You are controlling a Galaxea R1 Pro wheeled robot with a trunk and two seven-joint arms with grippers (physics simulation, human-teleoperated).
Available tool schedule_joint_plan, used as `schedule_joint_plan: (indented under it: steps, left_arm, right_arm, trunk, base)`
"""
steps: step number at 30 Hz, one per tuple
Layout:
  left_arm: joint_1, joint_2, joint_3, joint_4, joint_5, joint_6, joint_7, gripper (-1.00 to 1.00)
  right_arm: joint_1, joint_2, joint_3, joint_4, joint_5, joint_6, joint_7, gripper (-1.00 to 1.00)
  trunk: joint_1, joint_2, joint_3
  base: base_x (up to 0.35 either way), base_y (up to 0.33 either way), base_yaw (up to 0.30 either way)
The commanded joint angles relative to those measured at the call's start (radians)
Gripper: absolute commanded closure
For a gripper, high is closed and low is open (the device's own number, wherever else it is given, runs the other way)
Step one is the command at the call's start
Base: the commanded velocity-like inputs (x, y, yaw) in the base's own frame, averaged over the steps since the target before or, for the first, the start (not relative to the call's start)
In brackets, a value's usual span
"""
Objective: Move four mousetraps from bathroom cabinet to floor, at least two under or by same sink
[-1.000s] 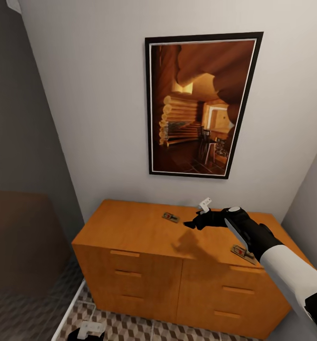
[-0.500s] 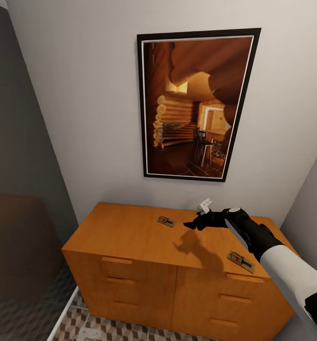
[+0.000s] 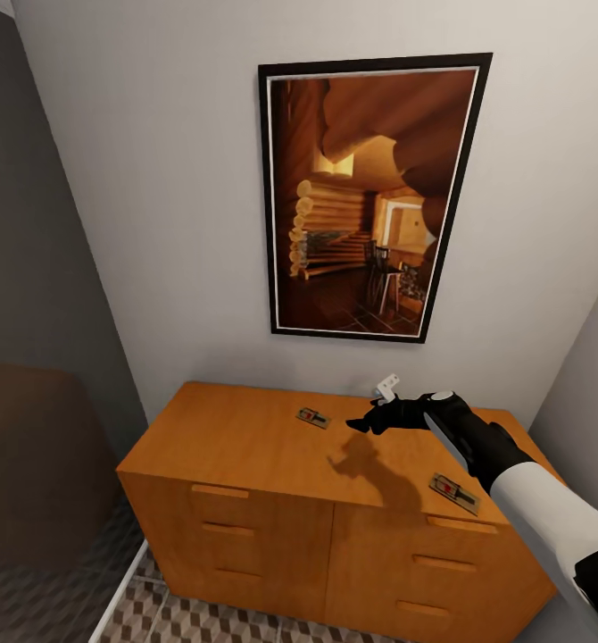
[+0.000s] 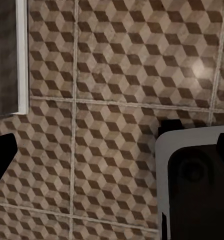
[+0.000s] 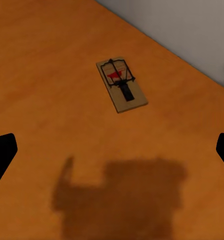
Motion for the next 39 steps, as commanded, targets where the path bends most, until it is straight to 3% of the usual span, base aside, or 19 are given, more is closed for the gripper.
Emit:
schedule_joint_plan:
  steps: [1,6,20,39]
  left_arm:
    - [0.004,0.001,-0.008,0.003,0.007,-0.016,-0.001,-1.0]
    - [0.031,0.008,-0.008,0.003,0.007,-0.06,0.0,-1.0]
    - [0.036,0.008,-0.008,0.003,0.007,-0.062,-0.001,-1.0]
    - [0.036,0.007,-0.008,0.003,0.006,-0.06,-0.001,-1.0]
  right_arm:
    - [-0.001,-0.001,0.004,-0.001,-0.01,0.008,-0.002,-1.0]
    - [-0.001,-0.001,0.004,-0.001,-0.01,0.008,-0.004,-1.0]
    - [-0.001,0.004,0.006,0.024,-0.01,0.0,-0.005,-1.0]
    - [-0.001,0.015,0.007,0.049,-0.013,-0.006,-0.005,-1.0]
  trunk:
    - [0.001,-0.002,-0.002]
    - [0.001,-0.002,-0.002]
    - [0.001,-0.002,-0.002]
    - [0.001,-0.002,-0.002]
  base:
    - [0.0,0.0,0.0]
    - [0.061,0.0,0.0]
    - [0.263,0.0,0.0]
    - [0.017,0.0,0.0]
